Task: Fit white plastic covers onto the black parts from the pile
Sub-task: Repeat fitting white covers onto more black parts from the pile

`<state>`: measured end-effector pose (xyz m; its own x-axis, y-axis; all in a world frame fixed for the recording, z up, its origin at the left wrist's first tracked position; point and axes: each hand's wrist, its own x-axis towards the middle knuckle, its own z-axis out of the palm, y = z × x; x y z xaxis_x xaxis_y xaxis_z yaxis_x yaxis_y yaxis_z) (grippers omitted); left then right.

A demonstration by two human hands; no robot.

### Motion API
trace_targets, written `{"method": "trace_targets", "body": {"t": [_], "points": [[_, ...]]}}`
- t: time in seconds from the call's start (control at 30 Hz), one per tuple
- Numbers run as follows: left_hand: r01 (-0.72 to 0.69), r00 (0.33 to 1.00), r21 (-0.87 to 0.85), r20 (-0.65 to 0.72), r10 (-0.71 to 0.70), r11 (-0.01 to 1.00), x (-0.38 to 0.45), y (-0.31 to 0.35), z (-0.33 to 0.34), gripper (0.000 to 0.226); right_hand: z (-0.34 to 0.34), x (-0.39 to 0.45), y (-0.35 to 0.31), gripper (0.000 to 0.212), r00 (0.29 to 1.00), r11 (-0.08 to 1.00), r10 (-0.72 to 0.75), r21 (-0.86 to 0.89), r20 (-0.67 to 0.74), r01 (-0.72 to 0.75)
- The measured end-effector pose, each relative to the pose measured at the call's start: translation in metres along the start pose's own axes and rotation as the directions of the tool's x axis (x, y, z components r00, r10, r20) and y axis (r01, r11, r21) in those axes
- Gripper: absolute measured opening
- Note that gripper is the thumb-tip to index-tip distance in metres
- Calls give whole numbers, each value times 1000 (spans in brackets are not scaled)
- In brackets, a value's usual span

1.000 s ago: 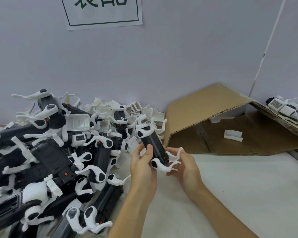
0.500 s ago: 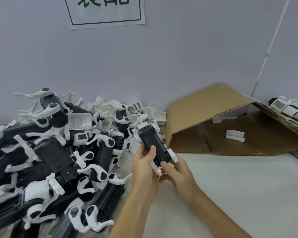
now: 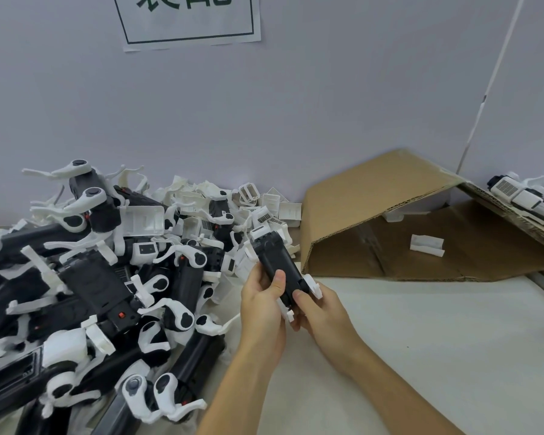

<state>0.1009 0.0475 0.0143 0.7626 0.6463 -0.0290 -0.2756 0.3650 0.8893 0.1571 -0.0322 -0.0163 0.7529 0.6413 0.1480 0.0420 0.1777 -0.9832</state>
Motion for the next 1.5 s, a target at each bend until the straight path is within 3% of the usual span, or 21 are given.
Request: {"method": "trace_targets", "body": {"t": [0.2,0.43,0.57,0.77,0.97,1.23,1.5], "points": [[-5,1000,-13,9,5,1000,0,0,0,20,-3,-1,0,17,998,991,20,132,60,-28],[-11,1000,1,0,11,1000,0,1,1,16,-1,-2,1,25,1000,1000,11,-7,28,-11],[-19,1000,-27,-6,19,999,-1,2,3,19,-2,-1,-1,27,999,997,33,68,27,-35],[-12,1000,-55,-24,10,998,0,2,2,21,-1,0,-1,30,997,998,53,18,49,-54],[-13,1000,-66,-21,11,998,-1,3,2,21,-4,-1,-1,29,994,986,73,142,83,-84],[-35,999,54,-7,35,998,-3,4,2,20,-3,-2,-1,40,996,997,81,-16,22,-80],[-80,997,137,1,81,987,-4,3,1,24,-4,-2,-2,22,997,997,75,-11,-10,-76]]}}
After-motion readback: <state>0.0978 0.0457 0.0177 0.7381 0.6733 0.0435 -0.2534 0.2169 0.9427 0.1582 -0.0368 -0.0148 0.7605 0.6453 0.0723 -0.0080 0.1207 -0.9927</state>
